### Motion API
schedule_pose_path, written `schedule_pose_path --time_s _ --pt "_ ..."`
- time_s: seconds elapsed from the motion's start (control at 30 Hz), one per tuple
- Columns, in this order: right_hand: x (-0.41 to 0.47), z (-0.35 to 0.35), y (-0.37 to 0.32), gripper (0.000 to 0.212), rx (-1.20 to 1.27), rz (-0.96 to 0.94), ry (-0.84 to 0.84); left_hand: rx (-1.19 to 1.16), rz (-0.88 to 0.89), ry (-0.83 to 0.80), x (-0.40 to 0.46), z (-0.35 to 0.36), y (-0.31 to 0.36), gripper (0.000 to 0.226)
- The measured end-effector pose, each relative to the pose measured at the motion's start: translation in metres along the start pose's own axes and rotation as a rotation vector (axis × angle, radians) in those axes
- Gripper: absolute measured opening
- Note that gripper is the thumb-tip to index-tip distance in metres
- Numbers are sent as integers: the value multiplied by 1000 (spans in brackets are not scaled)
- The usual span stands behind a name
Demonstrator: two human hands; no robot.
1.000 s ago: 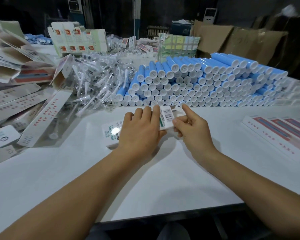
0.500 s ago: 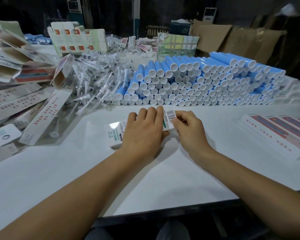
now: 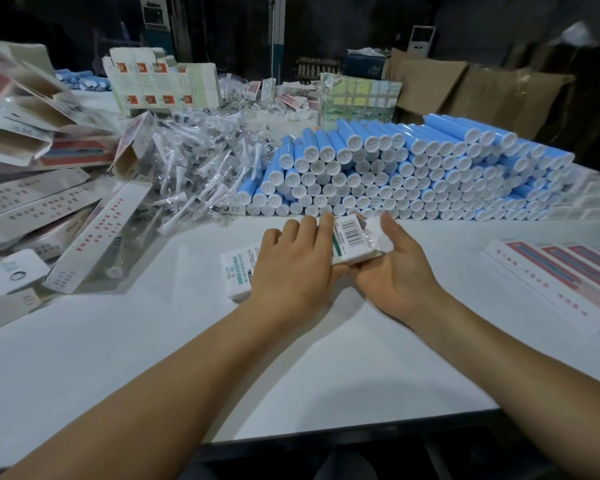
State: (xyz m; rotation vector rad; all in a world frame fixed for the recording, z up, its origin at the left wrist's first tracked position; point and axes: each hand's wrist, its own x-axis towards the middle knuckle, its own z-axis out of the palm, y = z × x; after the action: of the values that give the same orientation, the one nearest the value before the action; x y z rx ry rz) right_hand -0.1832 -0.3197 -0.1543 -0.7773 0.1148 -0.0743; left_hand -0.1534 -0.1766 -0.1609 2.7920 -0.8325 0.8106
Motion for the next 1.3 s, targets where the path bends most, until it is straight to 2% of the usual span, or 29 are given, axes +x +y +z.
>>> schedule_pose_path --time_s 0.07,0.1,0.2,0.27,0.43,0.5,0.53,0.6,0.67,0.77,1.07,1.3 --pt "1 1 5 36 -43 -87 -30 16 18 8 -2 1 2 74" --pt "0 1 8 37 -156 -159 -8 30 35 16 -4 1 3 72" --pt "-8 0 19 36 -865 -441 124 96 73 73 -9 0 8 71" --pt "-10 -1 25 38 -1172 -559 146 126 78 123 -11 -1 10 68" --pt "-14 1 28 50 -1331 -615 167 151 86 124 -12 -4 10 65" --pt "-16 1 27 58 -1240 -531 140 165 84 118 -12 -4 10 63" --pt "-15 0 25 58 -1078 -459 114 161 82 110 -12 -3 10 64" --pt "-13 -1 19 41 -634 -311 42 132 88 87 -11 -2 8 68" --pt "-9 -5 12 36 -417 -238 4 113 82 75 -10 0 6 69" --pt "-7 -8 10 32 -444 -250 -23 109 68 90 -9 -1 5 71" --pt "-10 -3 12 35 -578 -331 78 101 96 188 -10 1 3 70" --pt "-9 -3 11 31 -485 -302 67 103 123 201 -13 1 2 70"
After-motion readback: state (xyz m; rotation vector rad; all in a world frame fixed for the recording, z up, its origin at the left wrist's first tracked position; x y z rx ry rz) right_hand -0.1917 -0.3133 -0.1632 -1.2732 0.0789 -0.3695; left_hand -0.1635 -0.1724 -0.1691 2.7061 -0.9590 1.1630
